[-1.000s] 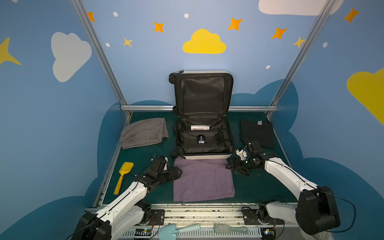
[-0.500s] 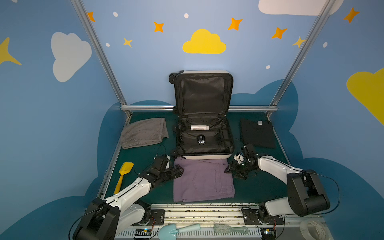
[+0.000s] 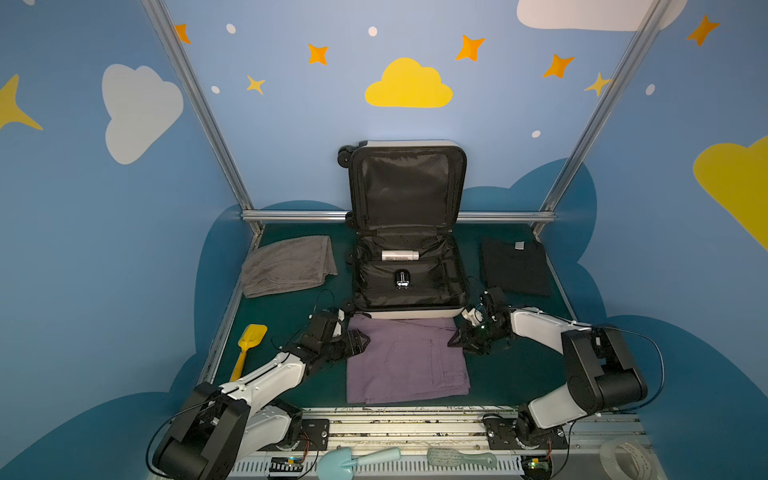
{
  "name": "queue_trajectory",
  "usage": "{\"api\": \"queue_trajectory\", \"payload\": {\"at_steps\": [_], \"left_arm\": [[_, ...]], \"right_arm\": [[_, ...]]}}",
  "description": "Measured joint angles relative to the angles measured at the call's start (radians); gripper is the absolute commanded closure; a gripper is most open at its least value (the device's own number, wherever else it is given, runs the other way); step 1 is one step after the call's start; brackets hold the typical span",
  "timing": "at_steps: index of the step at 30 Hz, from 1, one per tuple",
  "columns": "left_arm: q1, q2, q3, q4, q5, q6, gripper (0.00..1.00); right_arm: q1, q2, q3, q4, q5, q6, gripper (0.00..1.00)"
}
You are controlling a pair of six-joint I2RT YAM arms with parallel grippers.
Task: Pack the luggage
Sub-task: 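Grasp the purple trousers' nearer corners with both grippers, then lift the purple trousers with both grippers and carry them into the suitcase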
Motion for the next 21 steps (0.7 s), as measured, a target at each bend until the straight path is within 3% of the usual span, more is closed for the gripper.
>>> {"api": "queue_trajectory", "payload": {"at_steps": [3,7,10,15,21], "left_arm": [[0.000,0.000,-0.014,0.008,0.000,0.000,0.45],[0.000,-0.002,-0.031,0.008,0.002,-0.004,0.77],[0.000,-0.022,-0.043,-0.005,0.002,-0.002,0.96],[-0.001,-0.140,-0.044,-0.056,0.002,0.001,0.97],[-0.009,-0.390,-0.039,-0.175,0.000,-0.015,0.97]], "right_arm": [[0.000,0.000,-0.004,0.008,-0.009,0.001,0.87],[0.000,0.000,-0.005,0.015,-0.018,0.004,0.99],[0.000,-0.002,-0.005,0.016,-0.022,0.003,1.00],[0.003,-0.032,-0.010,0.016,-0.033,0.003,1.00],[0.041,-0.125,-0.012,-0.027,-0.044,0.021,1.00]]}}
